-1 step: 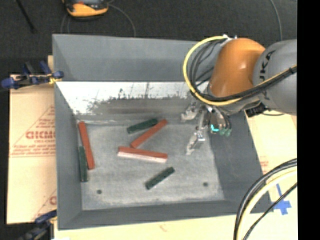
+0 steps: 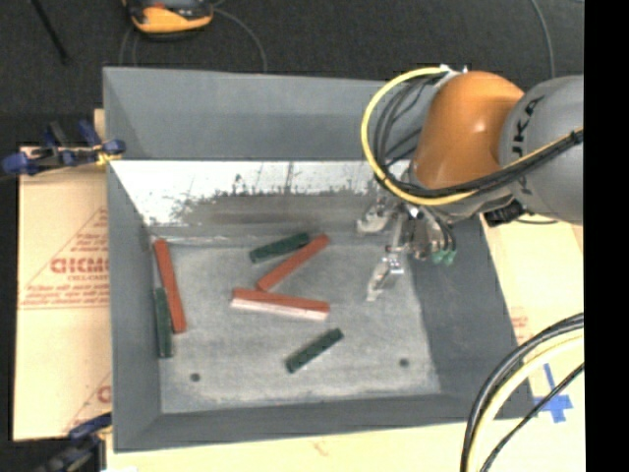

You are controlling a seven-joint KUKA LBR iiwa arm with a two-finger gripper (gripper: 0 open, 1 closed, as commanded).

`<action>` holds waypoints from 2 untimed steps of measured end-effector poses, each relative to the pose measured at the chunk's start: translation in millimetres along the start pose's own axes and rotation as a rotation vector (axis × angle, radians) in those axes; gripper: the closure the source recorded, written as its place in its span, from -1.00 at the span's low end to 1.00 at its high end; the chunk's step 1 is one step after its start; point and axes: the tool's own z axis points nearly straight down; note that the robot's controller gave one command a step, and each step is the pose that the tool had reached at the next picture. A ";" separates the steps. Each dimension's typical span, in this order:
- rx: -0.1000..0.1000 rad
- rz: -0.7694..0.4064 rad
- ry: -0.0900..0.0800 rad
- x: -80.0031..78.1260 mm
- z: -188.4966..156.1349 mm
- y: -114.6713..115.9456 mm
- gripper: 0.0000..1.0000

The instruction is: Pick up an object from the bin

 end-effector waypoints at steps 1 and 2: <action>-0.001 -0.026 -0.005 9.2 67.6 54.4 -1.00; 0.000 -0.031 -0.008 8.9 75.4 62.1 -1.00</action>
Offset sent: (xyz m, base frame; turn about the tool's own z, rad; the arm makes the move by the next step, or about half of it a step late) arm -0.0257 0.0740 -0.0484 -0.0706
